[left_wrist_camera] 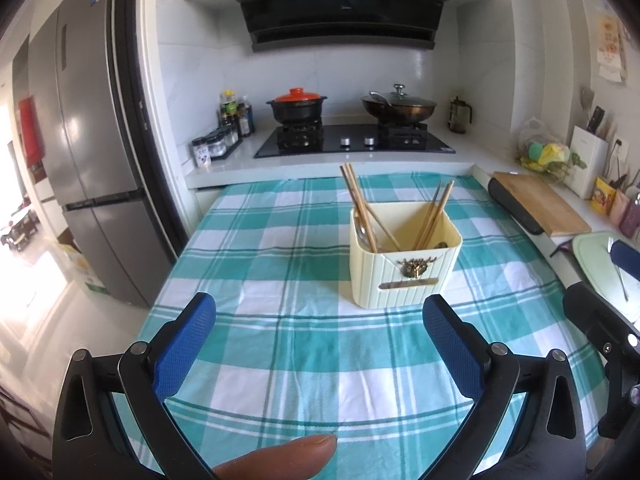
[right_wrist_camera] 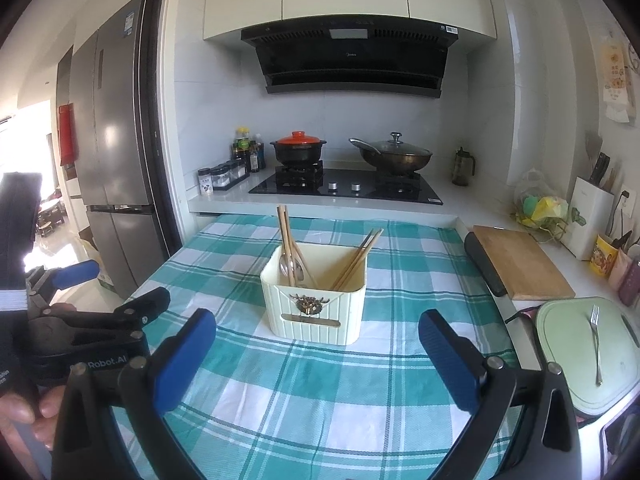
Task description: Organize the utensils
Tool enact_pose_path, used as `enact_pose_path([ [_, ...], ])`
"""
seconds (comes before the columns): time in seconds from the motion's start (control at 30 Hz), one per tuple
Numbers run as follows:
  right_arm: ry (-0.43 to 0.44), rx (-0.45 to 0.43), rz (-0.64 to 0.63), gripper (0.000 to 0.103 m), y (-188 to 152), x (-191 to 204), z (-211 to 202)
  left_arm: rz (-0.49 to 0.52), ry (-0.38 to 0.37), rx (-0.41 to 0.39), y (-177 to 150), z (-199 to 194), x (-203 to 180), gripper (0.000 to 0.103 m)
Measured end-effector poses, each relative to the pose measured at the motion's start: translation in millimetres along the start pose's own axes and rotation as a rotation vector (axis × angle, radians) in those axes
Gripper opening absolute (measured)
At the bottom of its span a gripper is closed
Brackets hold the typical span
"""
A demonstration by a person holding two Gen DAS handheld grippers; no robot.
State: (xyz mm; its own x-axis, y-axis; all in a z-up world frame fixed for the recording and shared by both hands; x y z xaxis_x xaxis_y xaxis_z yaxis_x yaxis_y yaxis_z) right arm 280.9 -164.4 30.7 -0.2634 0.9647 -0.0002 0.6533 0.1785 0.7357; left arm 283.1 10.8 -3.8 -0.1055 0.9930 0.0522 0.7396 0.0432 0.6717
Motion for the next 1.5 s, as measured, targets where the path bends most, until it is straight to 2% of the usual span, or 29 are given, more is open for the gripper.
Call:
enact_pose_path([
  [0.63, -0.015, 0.005, -0.005, 0.103, 1, 0, -5, 0.002, -0.007, -0.001, 1, -6, 0, 0.103],
  [1.5, -0.088, 0.021, -0.002, 0.103, -1, -12, -3, 0.015, -0.008, -0.004, 0, -7, -8, 0.103],
])
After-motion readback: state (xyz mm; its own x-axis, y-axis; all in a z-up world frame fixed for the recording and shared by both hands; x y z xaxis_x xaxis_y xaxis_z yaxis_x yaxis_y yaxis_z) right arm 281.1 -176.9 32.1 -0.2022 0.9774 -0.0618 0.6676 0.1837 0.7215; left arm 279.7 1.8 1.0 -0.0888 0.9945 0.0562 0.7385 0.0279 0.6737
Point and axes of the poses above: each gripper's, at about its wrist camera, not at the fingertips, and z roughly the way its jaws point, x to its left, y to its top, the point moved 8 cm from there along z, roughly the way its jaws point, and after that the axes turned 13 degrees about x, right-handed, at the moved point
